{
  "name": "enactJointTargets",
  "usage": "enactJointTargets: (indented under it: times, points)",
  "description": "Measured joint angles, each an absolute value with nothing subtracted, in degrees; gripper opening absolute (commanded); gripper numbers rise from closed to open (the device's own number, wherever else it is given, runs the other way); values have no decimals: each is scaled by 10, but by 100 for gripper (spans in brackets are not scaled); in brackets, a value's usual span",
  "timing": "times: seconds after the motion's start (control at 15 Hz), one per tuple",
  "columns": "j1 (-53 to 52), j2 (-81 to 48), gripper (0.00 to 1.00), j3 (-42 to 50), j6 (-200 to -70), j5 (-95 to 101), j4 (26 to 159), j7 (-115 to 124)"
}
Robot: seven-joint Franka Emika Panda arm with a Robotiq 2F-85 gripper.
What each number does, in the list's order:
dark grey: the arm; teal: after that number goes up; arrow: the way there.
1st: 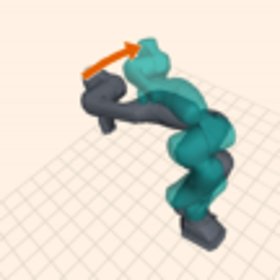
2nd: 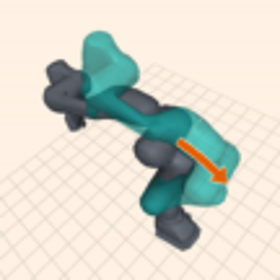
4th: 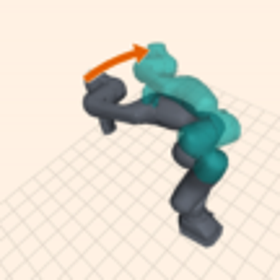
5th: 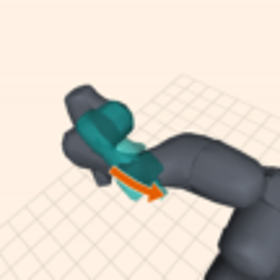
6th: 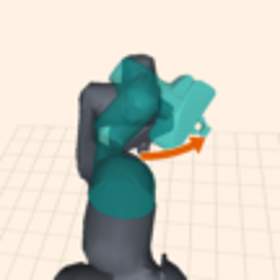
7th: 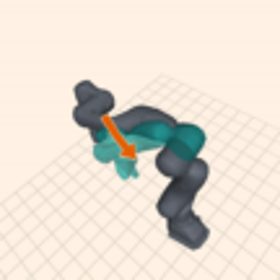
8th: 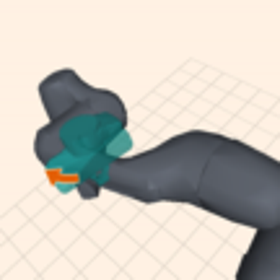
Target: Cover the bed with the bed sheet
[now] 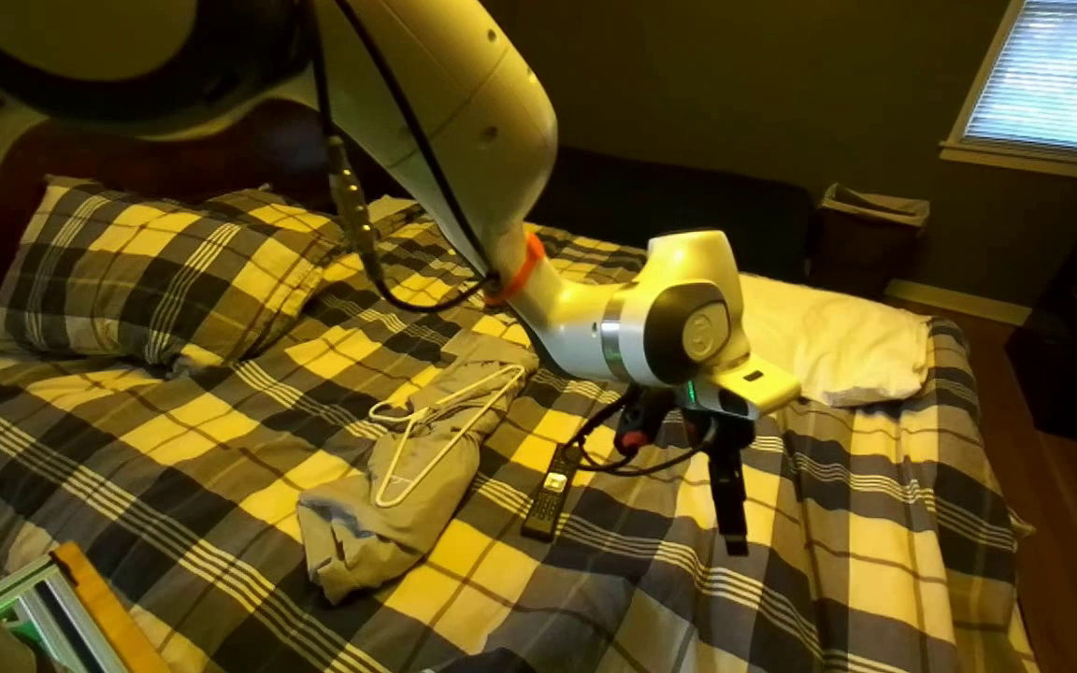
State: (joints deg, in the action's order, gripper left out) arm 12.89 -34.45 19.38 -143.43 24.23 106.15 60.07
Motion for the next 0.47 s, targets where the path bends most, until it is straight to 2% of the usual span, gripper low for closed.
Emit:
enactJointTargets:
  times: [0.47]
  points:
    - [58, -176, 100, 206, -1495, 296, 1270, 480]
